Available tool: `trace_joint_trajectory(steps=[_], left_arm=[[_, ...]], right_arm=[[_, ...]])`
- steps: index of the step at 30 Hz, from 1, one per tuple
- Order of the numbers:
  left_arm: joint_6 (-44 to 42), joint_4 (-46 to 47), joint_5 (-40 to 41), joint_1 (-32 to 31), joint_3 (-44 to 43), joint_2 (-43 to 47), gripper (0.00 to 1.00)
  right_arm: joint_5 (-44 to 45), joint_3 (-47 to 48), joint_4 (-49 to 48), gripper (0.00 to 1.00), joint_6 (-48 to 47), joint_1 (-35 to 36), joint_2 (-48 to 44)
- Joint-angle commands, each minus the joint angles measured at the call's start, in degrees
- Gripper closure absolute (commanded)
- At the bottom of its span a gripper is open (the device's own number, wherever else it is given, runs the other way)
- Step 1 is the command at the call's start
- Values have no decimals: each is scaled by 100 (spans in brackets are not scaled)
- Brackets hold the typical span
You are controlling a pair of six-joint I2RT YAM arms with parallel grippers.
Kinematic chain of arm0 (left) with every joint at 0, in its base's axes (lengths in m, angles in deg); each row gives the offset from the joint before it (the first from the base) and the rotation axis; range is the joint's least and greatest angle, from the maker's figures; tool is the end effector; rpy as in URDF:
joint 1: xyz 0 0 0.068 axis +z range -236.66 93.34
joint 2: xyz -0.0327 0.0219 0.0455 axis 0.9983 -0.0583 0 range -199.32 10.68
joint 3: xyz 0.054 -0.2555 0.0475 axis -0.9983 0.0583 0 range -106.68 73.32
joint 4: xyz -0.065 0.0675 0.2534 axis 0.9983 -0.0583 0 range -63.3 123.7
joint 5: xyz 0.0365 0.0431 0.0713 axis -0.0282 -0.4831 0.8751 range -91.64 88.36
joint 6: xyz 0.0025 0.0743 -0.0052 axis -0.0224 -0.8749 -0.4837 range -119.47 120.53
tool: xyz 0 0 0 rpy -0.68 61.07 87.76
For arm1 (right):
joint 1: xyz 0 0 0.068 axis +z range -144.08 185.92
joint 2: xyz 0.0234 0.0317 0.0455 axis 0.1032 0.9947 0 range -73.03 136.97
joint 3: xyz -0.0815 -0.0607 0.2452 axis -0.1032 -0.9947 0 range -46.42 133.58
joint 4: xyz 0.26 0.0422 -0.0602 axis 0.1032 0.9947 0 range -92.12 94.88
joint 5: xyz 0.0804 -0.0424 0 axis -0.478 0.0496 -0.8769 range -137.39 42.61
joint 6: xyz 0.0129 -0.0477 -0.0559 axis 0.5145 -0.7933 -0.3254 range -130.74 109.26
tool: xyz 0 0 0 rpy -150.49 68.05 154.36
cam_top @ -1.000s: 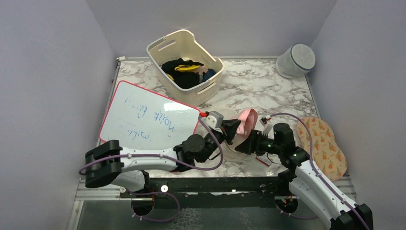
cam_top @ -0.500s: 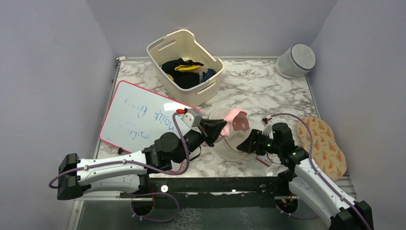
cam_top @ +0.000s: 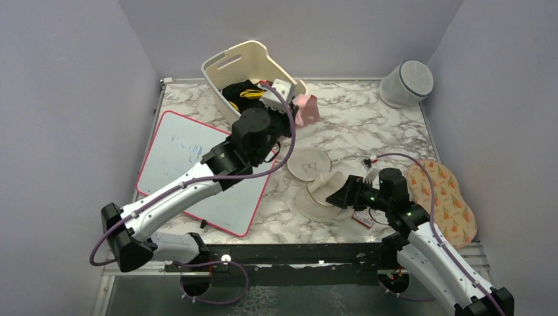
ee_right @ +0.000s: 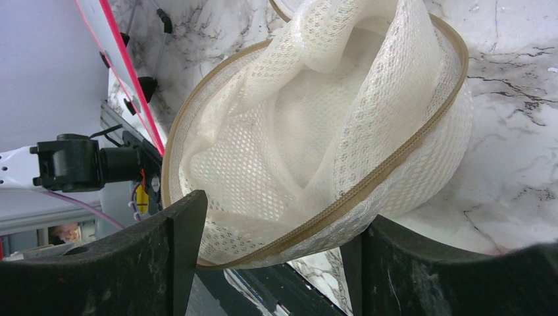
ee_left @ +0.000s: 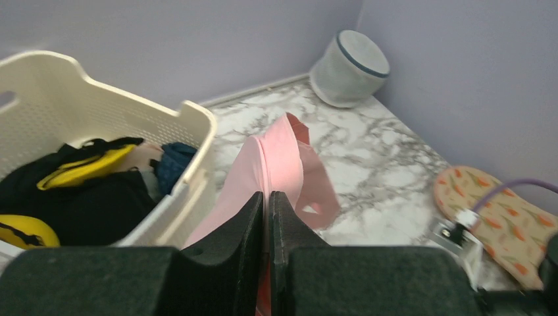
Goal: Unzip the laundry bag and remove the bra
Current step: Place the bra in the bin, then move the laundry bag to the center of the board.
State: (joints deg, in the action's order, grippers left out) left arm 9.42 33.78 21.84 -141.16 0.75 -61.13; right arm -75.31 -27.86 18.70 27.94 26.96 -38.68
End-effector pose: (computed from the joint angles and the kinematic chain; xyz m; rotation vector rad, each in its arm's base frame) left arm 0.2089 -0.2499 0.4223 0.2994 1.5554 -0.5522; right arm 0.1511 0.0897 0.1697 0.0697 2.3526 1.0881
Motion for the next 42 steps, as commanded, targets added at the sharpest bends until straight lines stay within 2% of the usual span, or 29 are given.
trace_joint_trajectory(steps=[1, 6, 11, 15, 16, 17, 19, 20, 21, 24, 27, 36, 39, 42], left_arm=[[-602, -227, -402, 600, -1287, -516, 100], [-718, -459, -66, 1265, -2155, -1166, 100], [-1064, -462, 477, 1722, -2533, -1670, 100], [-1315, -369, 467, 2016, -2550, -2210, 100], [-1378, -464, 522, 2061, -2598, -2363, 86], [-1433, -627, 692, 2073, -2703, -2497, 67], [-1398, -1190, 782, 2091, -2987, -2832, 24], [-1263, -1488, 698, 2084, -3120, -2917, 8], [-1119, -1742, 533, 2084, -3193, -2932, 2], [-628, -1920, 56, 2033, -2857, -2629, 1], [-374, -1636, -362, 1897, -2175, -2022, 1], [-490, -636, -2373, 1209, 43, -1125, 1], [-731, -747, -2477, 838, 423, -1232, 2], [-1109, -1241, -2092, 176, 236, -1483, 2]], right_arm=[[-84, 189, 217, 30, -73, 6, -177], [46, 230, 234, 27, -9, 1, -349], [-75, 274, 82, 26, 10, 6, -201], [-54, 336, 53, 25, -26, 6, -148], [-40, 338, 49, 25, -20, 1, -154], [-45, 331, 23, 25, -18, 1, -171], [-38, 343, 44, 25, -18, 3, -167], [-30, 347, 67, 25, -18, 5, -166], [-19, 345, 83, 25, -18, 6, -165], [-3, 336, 58, 25, -9, 5, -161], [24, 352, 46, 25, -12, 3, -106], [170, 574, 206, 24, 9, 3, 59], [259, 777, 463, 24, 16, 4, 25], [393, 894, 738, 23, 62, 6, 68]])
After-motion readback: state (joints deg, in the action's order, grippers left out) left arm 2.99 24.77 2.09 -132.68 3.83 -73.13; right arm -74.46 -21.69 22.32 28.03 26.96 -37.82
